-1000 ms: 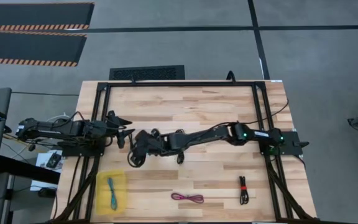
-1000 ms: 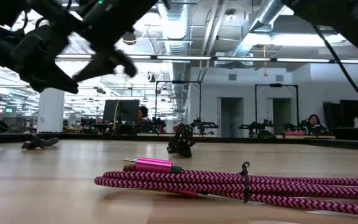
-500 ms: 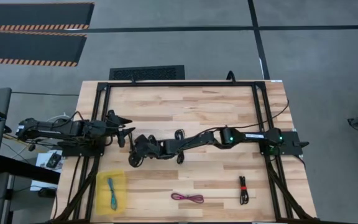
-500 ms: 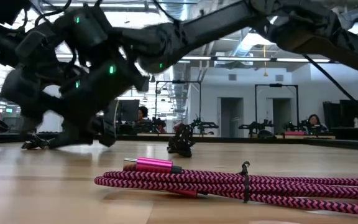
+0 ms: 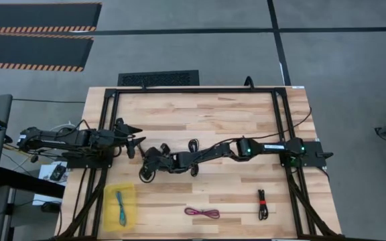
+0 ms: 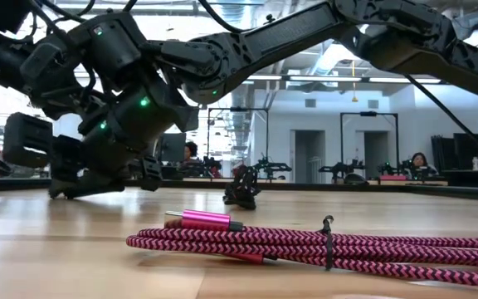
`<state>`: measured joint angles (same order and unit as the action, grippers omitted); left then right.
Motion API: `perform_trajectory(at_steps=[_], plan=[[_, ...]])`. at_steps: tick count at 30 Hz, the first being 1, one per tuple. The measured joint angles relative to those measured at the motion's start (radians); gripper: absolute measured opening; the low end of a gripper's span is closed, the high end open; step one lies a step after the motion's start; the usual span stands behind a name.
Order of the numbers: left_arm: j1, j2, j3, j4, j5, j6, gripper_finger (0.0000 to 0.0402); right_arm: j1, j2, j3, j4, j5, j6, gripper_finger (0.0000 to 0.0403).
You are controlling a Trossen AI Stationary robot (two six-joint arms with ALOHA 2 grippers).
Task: Pick and place USB-C Cables
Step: Put the top left black charger cable into the yellow bin
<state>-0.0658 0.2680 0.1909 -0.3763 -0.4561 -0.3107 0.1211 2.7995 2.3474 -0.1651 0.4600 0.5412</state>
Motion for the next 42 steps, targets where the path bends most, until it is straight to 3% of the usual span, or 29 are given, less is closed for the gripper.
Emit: perform_trajectory(at_steps=[4,10,14,20,32,42], plan=[[0.000,0.000,0.000,-0.001,0.003,0.000,0.0182,-0.001,-0.015,-0.001,-0.031,-0.015,-0.001,0.0018],[0.000,0.000,0.000,-0.030,0.006,0.000,0.0182,-0.004,-0.091,-0.004,-0.241,0.016,0.008,0.0035],[0.000,0.000,0.000,-0.049,0.010,-0.006,0.0182,0.000,-0.154,-0.004,-0.437,0.096,-0.013,0.0018],[0.000,0.000,0.000,-0.057,0.040,-0.017,0.0182,0.030,-0.206,-0.004,-0.514,0.079,-0.069,0.0008],[-0.002,0.000,0.000,-0.063,0.056,-0.046,0.0182,0.126,-0.274,-0.003,-0.469,-0.077,-0.247,0.0007],[-0.054,0.000,0.000,-0.071,0.032,-0.082,0.0182,0.163,-0.286,-0.003,-0.239,-0.384,-0.467,0.0007]])
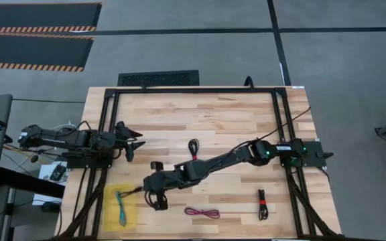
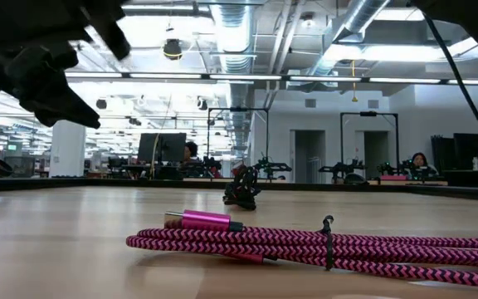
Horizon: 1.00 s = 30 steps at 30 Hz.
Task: Pick and place USB-C Cables
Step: Put the top left black charger cable into the yellow bin
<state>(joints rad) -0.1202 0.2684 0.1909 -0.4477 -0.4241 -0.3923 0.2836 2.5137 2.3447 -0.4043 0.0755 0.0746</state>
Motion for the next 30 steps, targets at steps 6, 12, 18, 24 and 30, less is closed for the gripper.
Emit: perform_trajectory(at_steps=[6,12,18,24,30], plan=[[-0.035,0.000,0.000,0.003,0.015,-0.014,0.0182,-0.003,0.009,0.001,0.001,-0.054,-0.004,0.0007],[-0.077,0.000,0.000,0.048,0.185,-0.015,0.0182,-0.005,0.010,0.001,-0.064,0.104,-0.020,0.0006],[-0.138,0.000,0.000,0.072,0.307,-0.040,0.0182,-0.005,0.010,0.001,-0.138,0.201,-0.136,0.0006],[-0.208,0.000,0.000,0.071,0.334,-0.061,0.0182,-0.012,0.007,0.001,-0.159,0.217,-0.137,0.0008],[-0.278,0.000,0.000,0.072,0.338,-0.083,0.0182,-0.011,-0.002,0.001,-0.130,0.217,-0.178,0.0013]])
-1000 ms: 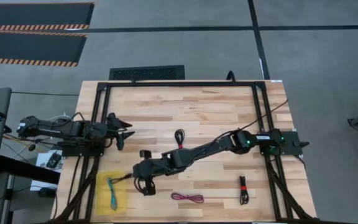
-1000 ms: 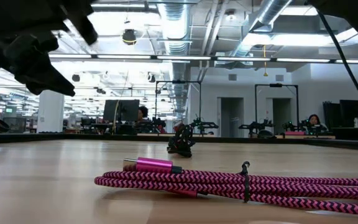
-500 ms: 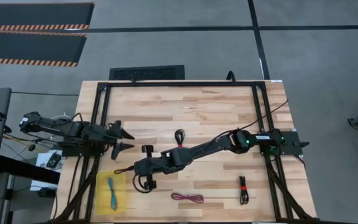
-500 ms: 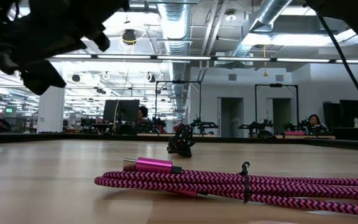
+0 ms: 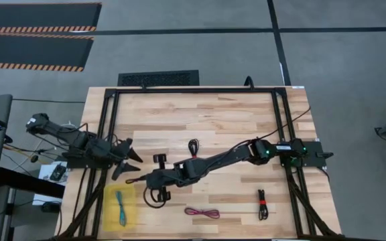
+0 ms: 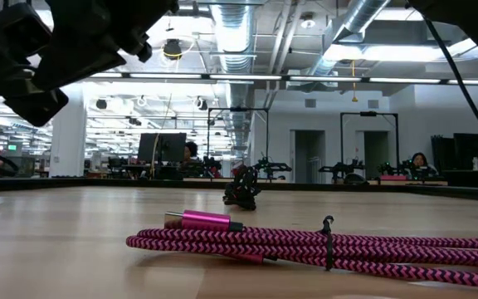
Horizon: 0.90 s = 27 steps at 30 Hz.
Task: Pick and place USB-C Cables
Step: Put the top left black charger cable into the yellow bin
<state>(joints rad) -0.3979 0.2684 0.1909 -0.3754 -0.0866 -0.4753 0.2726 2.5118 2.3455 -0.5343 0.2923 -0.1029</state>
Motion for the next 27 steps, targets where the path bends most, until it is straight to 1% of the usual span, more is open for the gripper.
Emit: perform_trajectory(at_steps=[4,7,12,14,18,20,23,27], plan=[[-0.044,0.000,0.000,0.020,0.000,-0.004,0.0182,-0.001,0.000,0.000,0.014,0.007,-0.003,0.0012],[-0.079,0.000,0.000,0.049,0.004,-0.004,0.0182,-0.002,0.000,0.000,0.008,0.057,-0.003,0.0014],[-0.127,0.006,0.000,0.052,-0.007,-0.002,0.0182,-0.002,0.000,0.000,0.014,0.132,0.014,0.0016],[-0.137,0.019,0.000,0.052,-0.039,-0.001,0.0182,-0.004,-0.008,0.000,0.007,0.132,0.027,0.0016],[-0.141,0.056,0.000,0.052,-0.155,0.000,0.0182,-0.006,-0.017,0.001,0.013,0.137,0.034,0.0016],[-0.140,0.076,0.000,0.051,-0.184,0.001,0.0178,-0.007,-0.016,0.000,0.009,0.137,0.034,0.0016],[-0.140,0.092,0.000,0.057,-0.191,0.001,0.0156,-0.006,-0.016,0.000,-0.002,0.137,0.037,0.0016],[-0.140,0.092,0.000,0.094,-0.188,0.014,0.0097,-0.008,-0.016,0.000,-0.060,0.128,0.070,0.0017]])
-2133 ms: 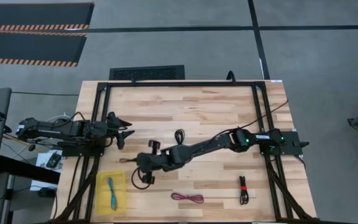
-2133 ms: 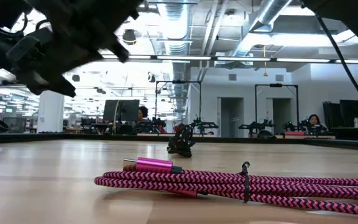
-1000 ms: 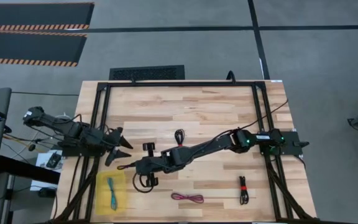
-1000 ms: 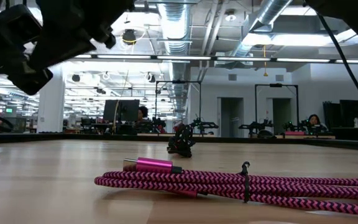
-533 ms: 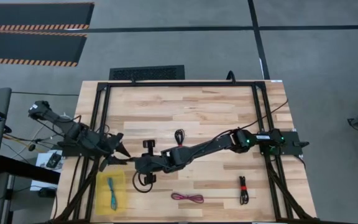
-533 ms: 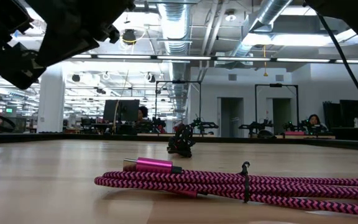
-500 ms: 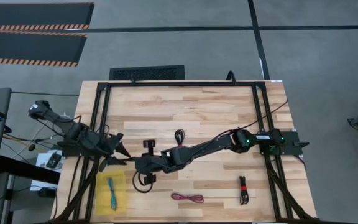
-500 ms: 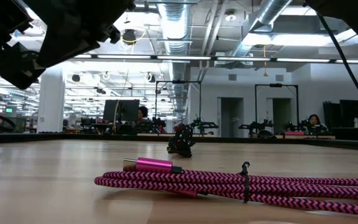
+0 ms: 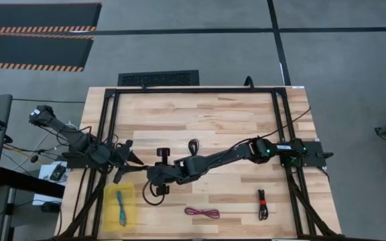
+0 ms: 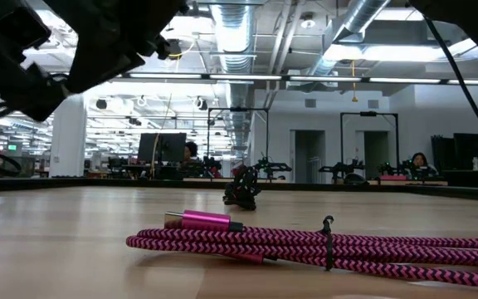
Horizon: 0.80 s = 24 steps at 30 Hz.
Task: Pick and place USB-C Cables
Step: Put the top left black charger cable into the yellow bin
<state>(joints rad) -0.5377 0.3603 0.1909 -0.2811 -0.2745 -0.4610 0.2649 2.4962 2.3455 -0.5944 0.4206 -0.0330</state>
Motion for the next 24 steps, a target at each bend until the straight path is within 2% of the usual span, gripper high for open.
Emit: perform_trajectory(at_steps=[4,5,11,14,20,22,24], plan=[[0.001,0.000,0.001,0.053,0.020,-0.004,0.0019,-0.002,0.000,0.000,0.001,-0.006,0.039,0.0027],[0.001,0.000,0.001,0.060,0.026,-0.004,0.0010,-0.002,0.000,0.000,0.013,-0.006,0.041,0.0034],[0.000,0.000,0.051,-0.031,0.060,-0.036,0.0005,-0.005,0.000,0.000,0.099,-0.004,0.009,0.0087],[0.001,0.000,0.088,-0.079,0.058,-0.041,0.0001,-0.005,0.001,0.000,0.105,-0.003,0.008,0.0095],[0.001,0.000,0.133,-0.093,0.025,-0.020,0.0013,-0.005,0.001,0.000,0.099,-0.003,-0.016,0.0059],[0.001,0.000,0.135,-0.093,0.025,-0.018,0.0021,-0.007,0.001,0.000,0.096,-0.002,0.027,0.0044],[0.001,0.000,0.134,-0.096,0.024,-0.017,0.0030,-0.017,0.002,-0.002,0.094,-0.006,0.140,0.0035]])
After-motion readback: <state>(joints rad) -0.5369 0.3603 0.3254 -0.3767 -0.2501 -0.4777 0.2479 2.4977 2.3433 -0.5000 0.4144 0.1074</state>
